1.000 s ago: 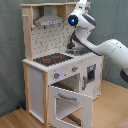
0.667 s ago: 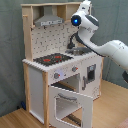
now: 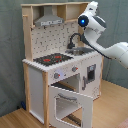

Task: Play with the kitchen

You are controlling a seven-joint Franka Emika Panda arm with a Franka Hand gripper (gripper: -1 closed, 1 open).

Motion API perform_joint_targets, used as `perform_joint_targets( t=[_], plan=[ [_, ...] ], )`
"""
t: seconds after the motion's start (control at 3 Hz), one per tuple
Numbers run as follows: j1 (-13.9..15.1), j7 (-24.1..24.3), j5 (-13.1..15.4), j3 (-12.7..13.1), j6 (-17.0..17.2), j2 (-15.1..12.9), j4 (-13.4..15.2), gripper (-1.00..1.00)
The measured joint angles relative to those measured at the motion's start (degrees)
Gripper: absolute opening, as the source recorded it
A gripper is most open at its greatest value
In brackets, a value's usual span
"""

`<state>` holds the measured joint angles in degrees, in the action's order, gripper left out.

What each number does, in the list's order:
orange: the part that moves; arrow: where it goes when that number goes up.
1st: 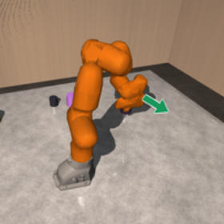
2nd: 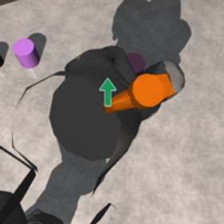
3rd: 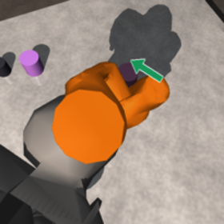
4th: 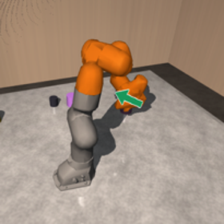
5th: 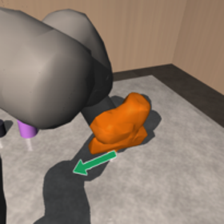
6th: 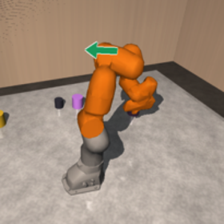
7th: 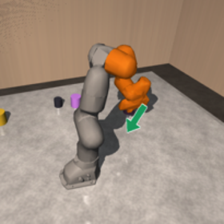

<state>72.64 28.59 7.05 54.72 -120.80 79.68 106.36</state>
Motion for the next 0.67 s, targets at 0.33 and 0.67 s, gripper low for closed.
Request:
perform_joint_targets(
  t=[0.33,0.67],
  plan=[
    [-2.8,0.0,0.1,-1.6,-0.2,1.1,4.7,-1.00],
    [-5.2,-0.4,0.2,-4.2,-0.3,2.8,9.2,-1.00]
  ],
)
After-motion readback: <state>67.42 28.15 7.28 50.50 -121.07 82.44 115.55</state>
